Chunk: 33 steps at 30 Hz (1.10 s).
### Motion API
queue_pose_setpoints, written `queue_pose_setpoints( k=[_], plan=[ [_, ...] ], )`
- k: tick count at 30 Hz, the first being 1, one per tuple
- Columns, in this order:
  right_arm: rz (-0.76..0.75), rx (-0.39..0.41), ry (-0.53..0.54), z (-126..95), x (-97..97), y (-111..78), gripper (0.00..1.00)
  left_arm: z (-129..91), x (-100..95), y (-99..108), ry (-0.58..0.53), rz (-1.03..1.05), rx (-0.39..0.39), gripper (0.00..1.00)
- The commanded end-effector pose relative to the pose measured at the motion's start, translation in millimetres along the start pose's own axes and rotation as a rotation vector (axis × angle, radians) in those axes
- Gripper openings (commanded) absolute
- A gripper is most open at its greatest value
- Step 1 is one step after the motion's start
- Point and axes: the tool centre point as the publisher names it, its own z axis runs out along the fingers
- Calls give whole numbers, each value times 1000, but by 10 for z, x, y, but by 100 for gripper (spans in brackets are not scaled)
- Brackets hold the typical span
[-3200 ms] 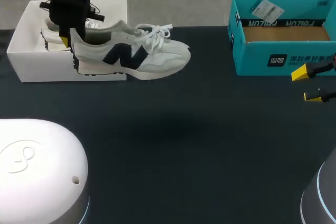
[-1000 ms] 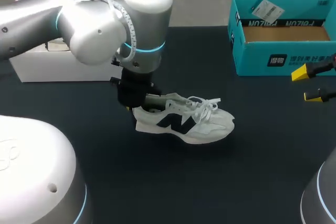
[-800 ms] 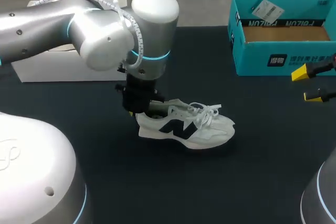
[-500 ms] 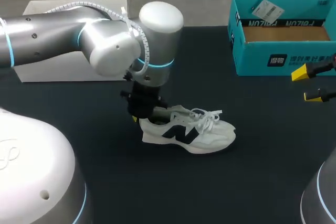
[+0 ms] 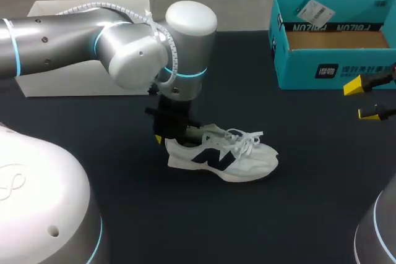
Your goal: Take the shoe out of the shoebox, open the shoe tongue, remove and reinsert the insole, then place the shoe into the shoebox
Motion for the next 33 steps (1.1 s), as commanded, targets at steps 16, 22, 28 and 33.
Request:
queue_pose_setpoints(
  k=[16,22,28,33],
  plan=[
    [1,-2,-2,2,1,-11,100,-563,136,-48,-15,-90,-46,100],
    [1,-2,-2,2,1,-11,100,-737,215,57,-83,-175,-107,100],
    [1,-2,-2,2,1,-11,100,-927,345,135,-181,-322,-159,100],
    [1,-2,-2,2,1,-11,100,-998,509,131,-302,-484,-173,100]
  ],
)
